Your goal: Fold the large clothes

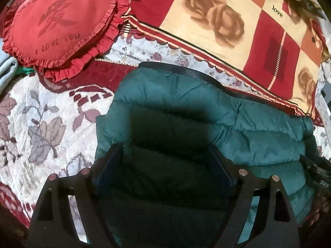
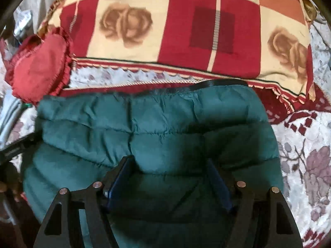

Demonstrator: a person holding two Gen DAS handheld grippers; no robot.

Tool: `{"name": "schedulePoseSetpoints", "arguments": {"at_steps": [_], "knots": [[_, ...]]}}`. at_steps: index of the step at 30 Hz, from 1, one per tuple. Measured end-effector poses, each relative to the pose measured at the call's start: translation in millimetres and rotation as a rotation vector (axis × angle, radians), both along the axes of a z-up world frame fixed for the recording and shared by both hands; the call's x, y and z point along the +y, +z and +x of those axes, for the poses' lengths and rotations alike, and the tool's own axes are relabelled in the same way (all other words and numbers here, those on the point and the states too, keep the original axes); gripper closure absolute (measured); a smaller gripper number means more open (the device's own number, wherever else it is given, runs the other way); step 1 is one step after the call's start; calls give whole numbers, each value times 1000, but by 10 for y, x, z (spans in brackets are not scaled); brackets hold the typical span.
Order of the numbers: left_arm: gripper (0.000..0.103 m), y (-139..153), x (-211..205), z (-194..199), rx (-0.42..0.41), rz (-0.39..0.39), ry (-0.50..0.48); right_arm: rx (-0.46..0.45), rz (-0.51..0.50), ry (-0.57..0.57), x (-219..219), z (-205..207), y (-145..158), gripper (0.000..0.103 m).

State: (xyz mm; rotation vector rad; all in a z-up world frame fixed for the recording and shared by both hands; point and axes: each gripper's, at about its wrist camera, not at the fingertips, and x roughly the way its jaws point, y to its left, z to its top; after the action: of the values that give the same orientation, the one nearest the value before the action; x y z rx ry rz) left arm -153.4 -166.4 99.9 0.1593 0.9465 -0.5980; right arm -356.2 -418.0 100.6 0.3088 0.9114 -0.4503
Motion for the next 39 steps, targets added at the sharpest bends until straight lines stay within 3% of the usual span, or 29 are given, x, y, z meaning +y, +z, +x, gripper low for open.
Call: {"name": "schedulePoseSetpoints", "arguments": {"at_steps": [5, 13, 20, 27, 39], "knots": [[18, 16, 47, -56, -18, -6, 19, 4, -14, -37, 64, -16, 65, 30], [18, 161, 145, -372, -68, -20, 58, -96, -44, -31, 549, -216, 451, 30], [18, 252, 184, -689, -120, -15, 43, -107, -53, -36, 852, -321, 443, 29], [18, 369, 250, -967, -184, -31, 48, -118, -64, -45, 1030, -388, 433, 21], [18, 394, 253, -1116, -221, -24, 39, -136, -90, -47, 1160, -394, 517, 18]]}}
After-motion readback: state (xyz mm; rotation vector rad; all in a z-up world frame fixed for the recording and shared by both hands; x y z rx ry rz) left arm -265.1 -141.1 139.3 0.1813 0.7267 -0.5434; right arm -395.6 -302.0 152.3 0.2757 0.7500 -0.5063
